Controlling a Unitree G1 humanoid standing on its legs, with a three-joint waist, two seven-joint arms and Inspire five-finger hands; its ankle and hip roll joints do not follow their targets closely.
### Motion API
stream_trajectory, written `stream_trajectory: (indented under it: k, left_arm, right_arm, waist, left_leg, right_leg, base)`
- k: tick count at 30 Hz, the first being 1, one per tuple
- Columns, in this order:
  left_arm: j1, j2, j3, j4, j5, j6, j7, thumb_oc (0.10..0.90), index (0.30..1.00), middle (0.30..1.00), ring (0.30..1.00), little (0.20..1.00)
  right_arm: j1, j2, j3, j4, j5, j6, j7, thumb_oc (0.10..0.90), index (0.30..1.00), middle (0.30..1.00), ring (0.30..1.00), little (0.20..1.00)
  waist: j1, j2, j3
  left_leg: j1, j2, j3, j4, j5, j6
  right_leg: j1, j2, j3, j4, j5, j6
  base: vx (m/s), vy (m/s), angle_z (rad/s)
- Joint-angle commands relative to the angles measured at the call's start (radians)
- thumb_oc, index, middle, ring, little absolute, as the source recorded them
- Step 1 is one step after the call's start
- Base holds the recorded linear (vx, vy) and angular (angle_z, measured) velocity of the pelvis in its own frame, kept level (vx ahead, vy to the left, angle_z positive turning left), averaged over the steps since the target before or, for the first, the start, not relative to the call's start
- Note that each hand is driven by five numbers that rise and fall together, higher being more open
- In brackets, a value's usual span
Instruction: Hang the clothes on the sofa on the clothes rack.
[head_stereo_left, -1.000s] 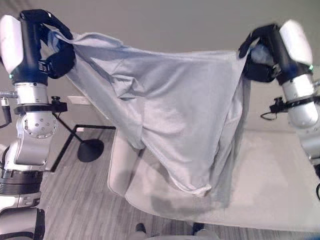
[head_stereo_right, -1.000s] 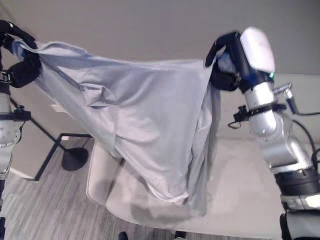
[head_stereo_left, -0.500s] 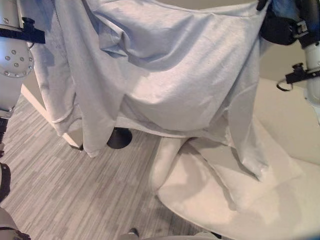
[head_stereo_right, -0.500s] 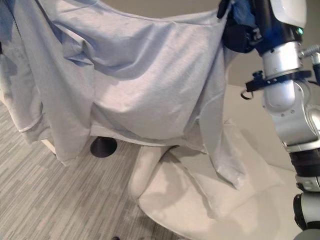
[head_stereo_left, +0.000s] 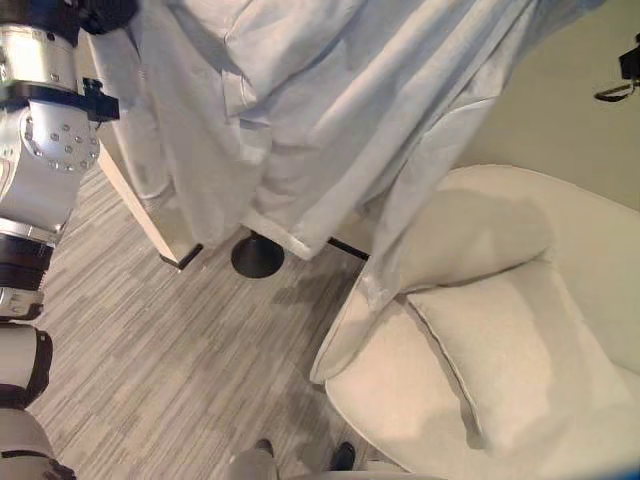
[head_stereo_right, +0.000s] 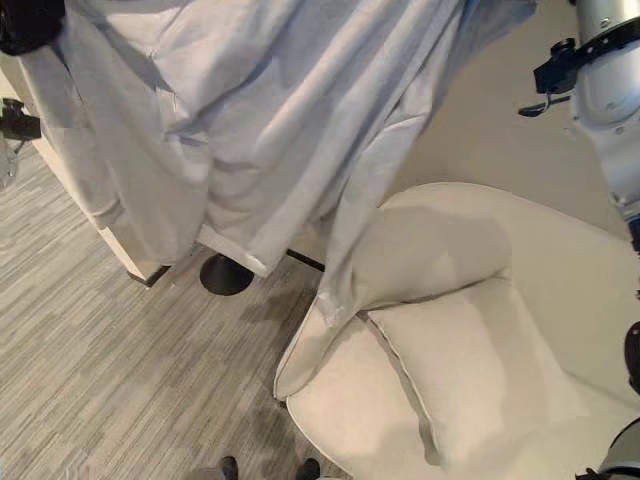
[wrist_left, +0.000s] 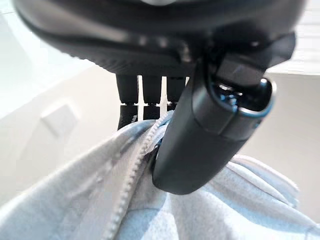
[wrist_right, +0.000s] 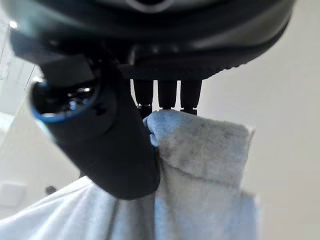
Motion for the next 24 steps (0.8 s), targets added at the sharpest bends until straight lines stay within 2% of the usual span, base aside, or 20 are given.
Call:
stream_trajectory:
  k: [1,2,3,4,5,6,7,9,10,11,12,14,15,16,17,18,20,22,23,24]
  left_arm:
    - [-0.079,0.017,0.099,-0.029,-0.015,-0.041,0.071,0.400,0.300,0.300,0.300,0.300]
    - [-0.088,0.026,0.091,-0.021,-0.020,-0.042,0.080,0.400,0.300,0.300,0.300,0.300]
    - [-0.097,0.037,0.091,-0.024,-0.027,-0.046,0.094,0.400,0.300,0.300,0.300,0.300]
    - [-0.107,0.033,0.085,-0.032,-0.026,-0.049,0.088,0.400,0.300,0.300,0.300,0.300]
    - [-0.109,0.032,0.084,-0.032,-0.026,-0.049,0.088,0.400,0.300,0.300,0.300,0.300]
    - [-0.126,0.024,0.072,-0.047,-0.019,-0.050,0.081,0.400,0.300,0.300,0.300,0.300]
    - [-0.131,0.017,0.061,-0.054,-0.015,-0.053,0.076,0.400,0.300,0.300,0.300,0.300]
    - [-0.148,0.015,0.046,-0.069,-0.004,-0.052,0.070,0.400,0.300,0.300,0.300,0.300]
    - [-0.161,0.017,0.037,-0.079,0.002,-0.051,0.068,0.400,0.300,0.300,0.300,0.300]
    - [-0.161,0.018,0.036,-0.079,0.002,-0.050,0.068,0.400,0.300,0.300,0.300,0.300]
    - [-0.161,0.022,0.040,-0.088,0.010,-0.048,0.068,0.400,0.300,0.300,0.300,0.300]
    - [-0.158,0.022,0.046,-0.092,0.016,-0.045,0.067,0.400,0.300,0.300,0.300,0.300]
    - [-0.157,0.018,0.048,-0.100,0.026,-0.045,0.063,0.400,0.300,0.300,0.300,0.300]
    - [-0.152,0.016,0.052,-0.106,0.035,-0.045,0.061,0.400,0.300,0.300,0.300,0.300]
    - [-0.146,0.018,0.054,-0.110,0.038,-0.045,0.058,0.400,0.300,0.300,0.300,0.300]
    - [-0.137,0.020,0.068,-0.113,0.036,-0.044,0.057,0.400,0.300,0.300,0.300,0.300]
    - [-0.125,0.019,0.078,-0.115,0.036,-0.043,0.056,0.400,0.300,0.300,0.300,0.300]
    - [-0.113,0.012,0.089,-0.110,0.039,-0.048,0.059,0.400,0.300,0.300,0.300,0.300]
    - [-0.112,0.012,0.089,-0.110,0.039,-0.049,0.059,0.400,0.300,0.300,0.300,0.300]
    - [-0.089,0.008,0.104,-0.109,0.039,-0.048,0.058,0.400,0.300,0.300,0.300,0.300]
  right_arm:
    - [-0.068,-0.066,-0.066,0.008,0.035,0.003,-0.071,0.400,0.300,0.300,0.300,0.300]
    - [-0.061,-0.073,-0.072,0.007,0.031,0.004,-0.074,0.400,0.300,0.300,0.300,0.300]
    - [-0.057,-0.079,-0.078,0.009,0.029,0.002,-0.075,0.400,0.300,0.300,0.300,0.300]
    - [-0.058,-0.089,-0.085,0.009,0.027,0.005,-0.074,0.400,0.300,0.300,0.300,0.300]
    - [-0.057,-0.090,-0.086,0.008,0.027,0.005,-0.073,0.400,0.300,0.300,0.300,0.300]
    - [-0.056,-0.090,-0.087,0.010,0.018,0.011,-0.070,0.400,0.300,0.300,0.300,0.300]
    - [-0.044,-0.088,-0.096,0.006,0.009,0.013,-0.067,0.400,0.300,0.300,0.300,0.300]
    - [-0.023,-0.077,-0.117,0.002,-0.004,0.023,-0.069,0.400,0.300,0.300,0.300,0.300]
    - [-0.018,-0.055,-0.130,0.010,-0.016,0.029,-0.082,0.400,0.300,0.300,0.300,0.300]
    - [-0.016,-0.054,-0.132,0.009,-0.017,0.030,-0.083,0.400,0.300,0.300,0.300,0.300]
    - [-0.011,-0.044,-0.143,0.005,-0.021,0.034,-0.090,0.400,0.300,0.300,0.300,0.300]
    - [0.001,-0.032,-0.159,-0.005,-0.024,0.035,-0.091,0.400,0.300,0.300,0.300,0.300]
    - [0.022,-0.024,-0.177,-0.026,-0.032,0.036,-0.086,0.400,0.300,0.300,0.300,0.300]
    - [0.020,-0.026,-0.174,-0.043,-0.044,0.032,-0.082,0.400,0.300,0.300,0.300,0.300]
    - [0.016,-0.025,-0.169,-0.039,-0.042,0.030,-0.084,0.400,0.300,0.300,0.300,0.300]
    - [0.009,-0.022,-0.164,-0.021,-0.027,0.026,-0.089,0.400,0.300,0.300,0.300,0.300]
    - [0.010,-0.023,-0.165,-0.021,-0.021,0.025,-0.088,0.400,0.300,0.300,0.300,0.300]
    - [0.017,-0.027,-0.167,-0.019,-0.018,0.018,-0.085,0.400,0.300,0.300,0.300,0.300]
    - [0.018,-0.027,-0.168,-0.019,-0.018,0.017,-0.085,0.400,0.300,0.300,0.300,0.300]
    - [0.035,-0.034,-0.171,-0.018,-0.017,0.020,-0.078,0.400,0.300,0.300,0.300,0.300]
  waist:
    - [-0.002,-0.003,-0.111]
    - [-0.002,0.007,-0.118]
    - [-0.004,0.036,-0.132]
    - [-0.014,0.053,-0.138]
    - [-0.014,0.052,-0.138]
    - [-0.021,0.065,-0.147]
    - [-0.028,0.073,-0.147]
    - [-0.031,0.067,-0.144]
    - [-0.018,0.067,-0.135]
    - [-0.017,0.064,-0.135]
    - [-0.013,0.071,-0.126]
    - [-0.014,0.074,-0.118]
    - [-0.026,0.079,-0.112]
    - [-0.032,0.080,-0.106]
    - [-0.028,0.081,-0.105]
    - [-0.024,0.083,-0.103]
    - [-0.027,0.085,-0.104]
    - [-0.040,0.080,-0.103]
    - [-0.040,0.078,-0.105]
    - [-0.039,0.066,-0.115]
  left_leg:
    - [0.061,0.195,-0.044,-0.150,0.085,-0.075]
    - [0.064,0.220,-0.075,-0.176,0.112,-0.085]
    - [0.088,0.231,-0.138,-0.210,0.107,-0.110]
    - [0.088,0.219,-0.135,-0.214,0.092,-0.114]
    - [0.085,0.216,-0.136,-0.215,0.097,-0.112]
    - [0.095,0.198,-0.127,-0.220,0.070,-0.117]
    - [0.100,0.171,-0.120,-0.222,0.059,-0.112]
    - [0.109,0.107,-0.103,-0.222,0.021,-0.086]
    - [0.119,0.065,-0.063,-0.222,-0.005,-0.057]
    - [0.119,0.061,-0.062,-0.222,-0.006,-0.054]
    - [0.124,0.048,-0.044,-0.222,-0.012,-0.045]
    - [0.126,0.040,-0.039,-0.222,-0.025,-0.039]
    - [0.133,0.033,-0.033,-0.222,-0.027,-0.034]
    - [0.144,0.013,-0.031,-0.222,-0.030,-0.022]
    - [0.146,0.010,-0.021,-0.222,-0.029,-0.020]
    - [0.145,0.006,-0.014,-0.222,-0.028,-0.021]
    - [0.146,0.007,-0.011,-0.222,-0.030,-0.022]
    - [0.143,-0.002,-0.012,-0.222,-0.031,-0.018]
    - [0.139,-0.003,-0.011,-0.222,-0.025,-0.018]
    - [0.154,-0.012,-0.008,-0.222,-0.034,-0.009]
  right_leg:
    - [0.059,-0.013,0.031,-0.101,0.010,0.145]
    - [0.060,-0.012,0.041,-0.101,0.002,0.147]
    - [0.083,-0.030,0.058,-0.098,-0.001,0.162]
    - [0.096,-0.047,0.050,-0.098,0.007,0.172]
    - [0.095,-0.049,0.048,-0.099,0.011,0.173]
    - [0.105,-0.076,0.048,-0.096,0.022,0.185]
    - [0.098,-0.111,0.047,-0.079,0.066,0.192]
    - [0.071,-0.174,0.054,-0.025,0.146,0.199]
    - [0.032,-0.238,0.016,0.037,0.211,0.206]
    - [0.029,-0.243,0.018,0.042,0.210,0.208]
    - [0.019,-0.268,-0.019,0.078,0.228,0.203]
    - [0.008,-0.272,-0.025,0.114,0.214,0.199]
    - [-0.020,-0.253,-0.006,0.155,0.196,0.187]
    - [-0.034,-0.200,0.017,0.145,0.162,0.180]
    - [-0.033,-0.181,0.004,0.133,0.144,0.175]
    - [-0.041,-0.132,-0.016,0.094,0.108,0.165]
    - [-0.052,-0.104,-0.004,0.074,0.093,0.162]
    - [-0.051,-0.059,0.056,-0.006,0.080,0.170]
    - [-0.051,-0.058,0.056,-0.017,0.090,0.168]
    - [-0.032,-0.037,0.103,-0.071,0.110,0.170]
  base:
    - [0.21,0.375,-0.06]
    - [0.32,0.541,-0.25]
    - [0.36,0.540,-0.19]
    - [0.27,0.443,-0.23]
    - [0.18,0.377,-0.14]
    - [0.17,0.386,-0.08]
    - [0.22,0.541,-0.09]
    - [0.11,0.513,0.26]
    - [0.05,0.419,0.47]
    - [0.03,0.446,0.15]
    - [0.02,0.243,-0.04]
    - [0.02,0.215,-0.22]
    - [0.07,0.245,-0.14]
    - [0.08,0.287,0.04]
    - [0.08,0.208,0.07]
    - [0.03,0.066,-0.03]
    - [0.03,0.026,-0.16]
    - [0.02,0.006,-0.03]
    - [0.09,-0.028,-0.09]
    - [0.07,-0.020,-0.12]
